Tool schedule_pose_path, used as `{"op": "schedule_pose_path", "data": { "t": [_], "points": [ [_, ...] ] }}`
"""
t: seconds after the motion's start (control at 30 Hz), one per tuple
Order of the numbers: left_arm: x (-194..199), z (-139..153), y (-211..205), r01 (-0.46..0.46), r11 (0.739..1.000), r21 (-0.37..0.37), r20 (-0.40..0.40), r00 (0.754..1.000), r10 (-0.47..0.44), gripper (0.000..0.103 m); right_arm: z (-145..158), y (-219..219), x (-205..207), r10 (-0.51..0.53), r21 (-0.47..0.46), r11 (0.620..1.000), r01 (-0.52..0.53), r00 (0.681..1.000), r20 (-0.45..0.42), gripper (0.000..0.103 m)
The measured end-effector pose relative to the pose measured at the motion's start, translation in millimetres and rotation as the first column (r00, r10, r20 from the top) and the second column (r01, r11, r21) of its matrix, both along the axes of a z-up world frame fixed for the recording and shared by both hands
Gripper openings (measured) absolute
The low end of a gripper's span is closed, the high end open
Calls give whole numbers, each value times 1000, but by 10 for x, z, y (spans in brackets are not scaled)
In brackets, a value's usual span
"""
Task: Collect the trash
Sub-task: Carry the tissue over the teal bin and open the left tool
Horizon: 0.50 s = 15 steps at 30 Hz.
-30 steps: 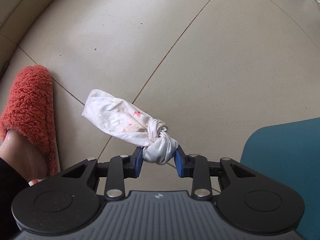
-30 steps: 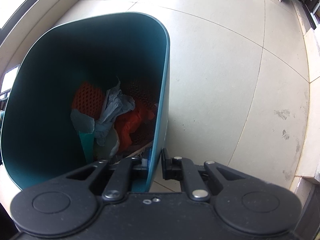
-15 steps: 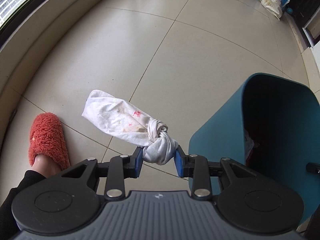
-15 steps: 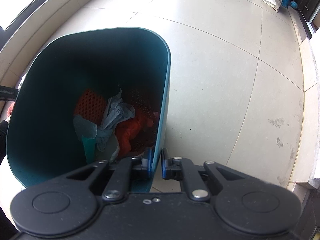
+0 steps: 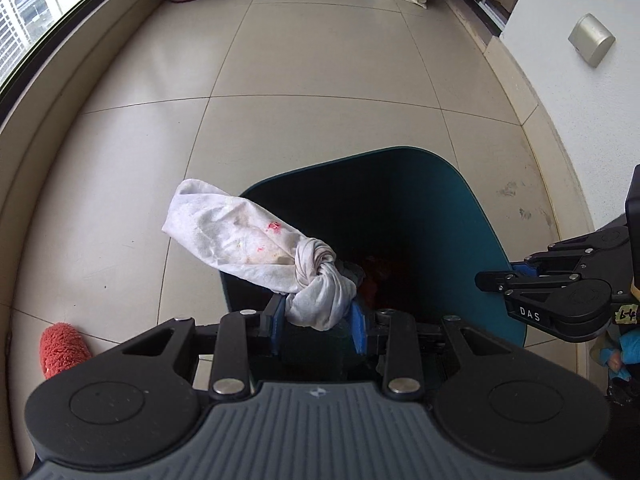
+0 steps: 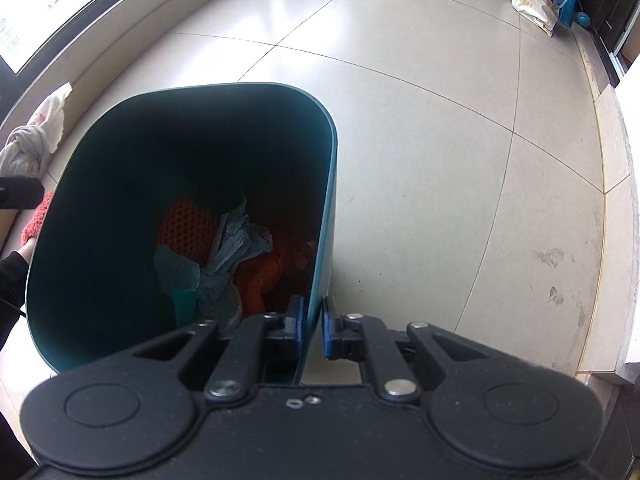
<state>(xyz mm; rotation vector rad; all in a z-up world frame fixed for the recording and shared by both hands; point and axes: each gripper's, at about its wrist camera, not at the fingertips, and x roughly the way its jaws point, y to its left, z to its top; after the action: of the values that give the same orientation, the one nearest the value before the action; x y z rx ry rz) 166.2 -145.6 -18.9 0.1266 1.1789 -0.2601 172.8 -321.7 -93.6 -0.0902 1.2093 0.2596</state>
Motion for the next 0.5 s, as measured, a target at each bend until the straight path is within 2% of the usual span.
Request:
{"op": "schedule_pose_path", "data": {
  "t": [0.27,0.5],
  "points": [
    [290,-666,-546,87,993,76,-140,987,-75,32,17,-32,15,3,10,1000,-3,1000,0,9],
    [441,-1251,-716,111,984,139,-244,967,-75,32,45,-38,25,9,18,1000,-9,1000,0,9]
  ]
}}
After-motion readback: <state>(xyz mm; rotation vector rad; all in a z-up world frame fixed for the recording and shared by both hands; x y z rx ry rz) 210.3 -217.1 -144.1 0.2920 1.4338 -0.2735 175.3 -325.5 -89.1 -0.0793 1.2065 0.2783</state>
